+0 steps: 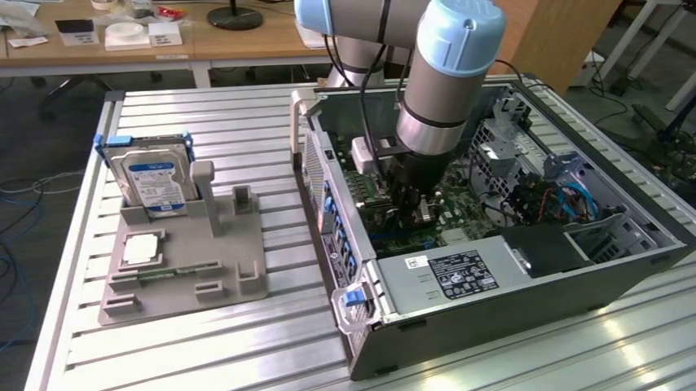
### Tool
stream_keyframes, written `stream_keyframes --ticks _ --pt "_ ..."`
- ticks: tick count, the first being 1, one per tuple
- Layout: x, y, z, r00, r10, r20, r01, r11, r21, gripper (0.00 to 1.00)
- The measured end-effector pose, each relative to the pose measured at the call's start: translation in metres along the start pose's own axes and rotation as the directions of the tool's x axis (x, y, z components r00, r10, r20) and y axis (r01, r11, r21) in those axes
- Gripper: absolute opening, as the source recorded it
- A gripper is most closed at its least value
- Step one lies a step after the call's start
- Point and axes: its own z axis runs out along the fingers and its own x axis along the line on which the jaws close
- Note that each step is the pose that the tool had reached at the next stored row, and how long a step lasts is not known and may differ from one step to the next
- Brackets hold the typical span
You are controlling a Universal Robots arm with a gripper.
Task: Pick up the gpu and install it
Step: 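Insert the gpu into the slot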
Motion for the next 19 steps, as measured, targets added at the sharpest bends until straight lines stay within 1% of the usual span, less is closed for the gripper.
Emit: stream_keyframes --ticks 4,8,9,16,17,18,19 --pt "0.0000 0.0002 0.0008 1.0000 0.000 -0.0001 0.000 1.0000 0.0000 0.28" --pt "0.0005 0.0018 0.0073 1.0000 0.000 -0.0015 0.000 1.0000 -0.0007 0.28" --pt "0.0005 0.0020 0.0085 1.0000 0.000 -0.0007 0.000 1.0000 -0.0003 0.28" --pt "0.0003 0.0021 0.0089 1.0000 0.000 0.0001 0.000 1.0000 0.0001 0.28" --pt "0.0001 0.0023 0.0096 1.0000 0.001 0.0031 -0.001 1.0000 0.0010 0.29" --pt "0.0001 0.0023 0.0081 1.0000 0.001 0.0020 -0.001 1.0000 0.0026 0.29" --pt "0.0000 0.0022 0.0054 1.0000 0.001 0.0013 -0.001 1.0000 0.0032 0.34"
